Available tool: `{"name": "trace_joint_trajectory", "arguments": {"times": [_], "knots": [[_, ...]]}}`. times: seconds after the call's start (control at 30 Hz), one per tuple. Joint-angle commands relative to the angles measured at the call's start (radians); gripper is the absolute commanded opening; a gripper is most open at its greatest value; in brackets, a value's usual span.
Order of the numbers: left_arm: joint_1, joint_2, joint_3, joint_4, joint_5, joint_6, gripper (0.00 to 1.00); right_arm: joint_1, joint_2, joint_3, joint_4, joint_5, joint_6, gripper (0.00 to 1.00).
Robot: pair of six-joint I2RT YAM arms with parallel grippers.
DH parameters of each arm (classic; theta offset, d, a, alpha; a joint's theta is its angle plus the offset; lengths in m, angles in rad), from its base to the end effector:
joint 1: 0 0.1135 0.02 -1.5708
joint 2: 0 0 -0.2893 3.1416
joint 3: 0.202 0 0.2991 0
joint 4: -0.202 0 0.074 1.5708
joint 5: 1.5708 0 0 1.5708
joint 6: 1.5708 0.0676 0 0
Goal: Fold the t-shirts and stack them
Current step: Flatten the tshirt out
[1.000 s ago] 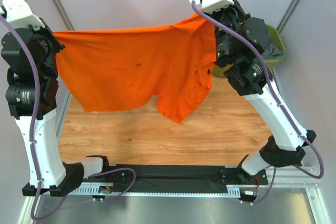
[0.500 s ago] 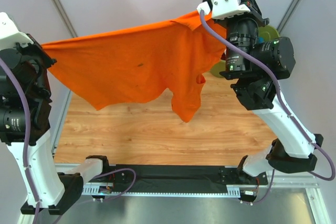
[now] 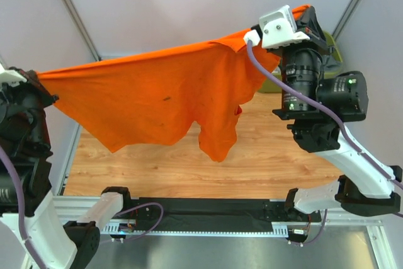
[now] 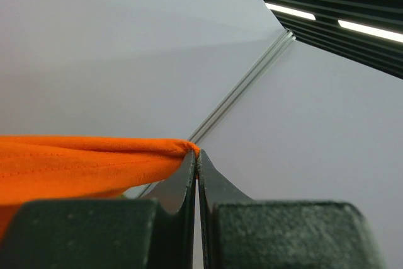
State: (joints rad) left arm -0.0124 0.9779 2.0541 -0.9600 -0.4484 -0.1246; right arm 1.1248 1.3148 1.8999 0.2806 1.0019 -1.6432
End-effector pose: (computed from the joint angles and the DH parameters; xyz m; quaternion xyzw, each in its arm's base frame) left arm 0.0790 0.0283 0.6555 -0.2022 0.6379 0.0976 0.7367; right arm 0.1504 0.1824 0.6893 -0.2139 0.4991 -0.3713 0.7532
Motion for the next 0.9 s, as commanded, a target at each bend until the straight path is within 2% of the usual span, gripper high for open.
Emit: {"name": "trace_joint_trajectory", "arguments": {"times": [0.0, 0.27, 0.33, 0.4, 0.43, 0.53, 0.57, 0.63, 0.67, 0.7, 0.73, 0.8, 0.87], "knots": [[0.006, -0.056, 0.017, -0.042, -0.047, 0.029, 0.0, 0.02, -0.09, -0.036, 0.155, 0.108, -0.139, 0.0], [0.006, -0.087, 0.018, -0.091, -0.079, 0.04, 0.0, 0.021, -0.173, -0.113, 0.275, 0.196, -0.234, 0.0], [0.006, -0.064, 0.014, -0.091, -0.079, 0.045, 0.0, 0.021, -0.175, -0.125, 0.275, 0.201, -0.236, 0.0], [0.006, -0.018, -0.018, -0.076, -0.096, 0.051, 0.0, 0.02, -0.173, -0.133, 0.211, 0.178, -0.164, 0.0], [0.006, 0.002, -0.029, -0.075, -0.101, 0.046, 0.0, 0.021, -0.17, -0.137, 0.168, 0.166, -0.105, 0.0], [0.006, 0.094, -0.072, -0.069, -0.09, 0.033, 0.0, -0.034, -0.158, -0.139, -0.103, 0.084, 0.223, 0.0], [0.006, 0.119, -0.098, -0.054, -0.085, 0.031, 0.0, -0.109, -0.137, -0.131, -0.256, 0.058, 0.425, 0.0], [0.006, 0.192, -0.117, -0.04, -0.081, 0.029, 0.0, -0.204, -0.105, -0.13, -0.404, -0.041, 0.592, 0.0], [0.006, 0.215, -0.127, -0.023, -0.076, 0.031, 0.0, -0.299, -0.065, -0.134, -0.479, -0.069, 0.668, 0.0], [0.006, 0.257, -0.147, -0.014, -0.066, 0.029, 0.0, -0.334, -0.039, -0.131, -0.518, -0.119, 0.777, 0.0], [0.006, 0.278, -0.159, -0.002, -0.062, 0.029, 0.0, -0.4, -0.011, -0.128, -0.567, -0.141, 0.828, 0.0], [0.006, 0.338, -0.201, 0.039, -0.061, 0.029, 0.0, -0.447, 0.058, -0.128, -0.6, -0.207, 0.954, 0.0], [0.006, 0.381, -0.25, 0.082, -0.064, 0.014, 0.0, -0.511, 0.113, -0.15, -0.621, -0.268, 1.022, 0.0]]}}
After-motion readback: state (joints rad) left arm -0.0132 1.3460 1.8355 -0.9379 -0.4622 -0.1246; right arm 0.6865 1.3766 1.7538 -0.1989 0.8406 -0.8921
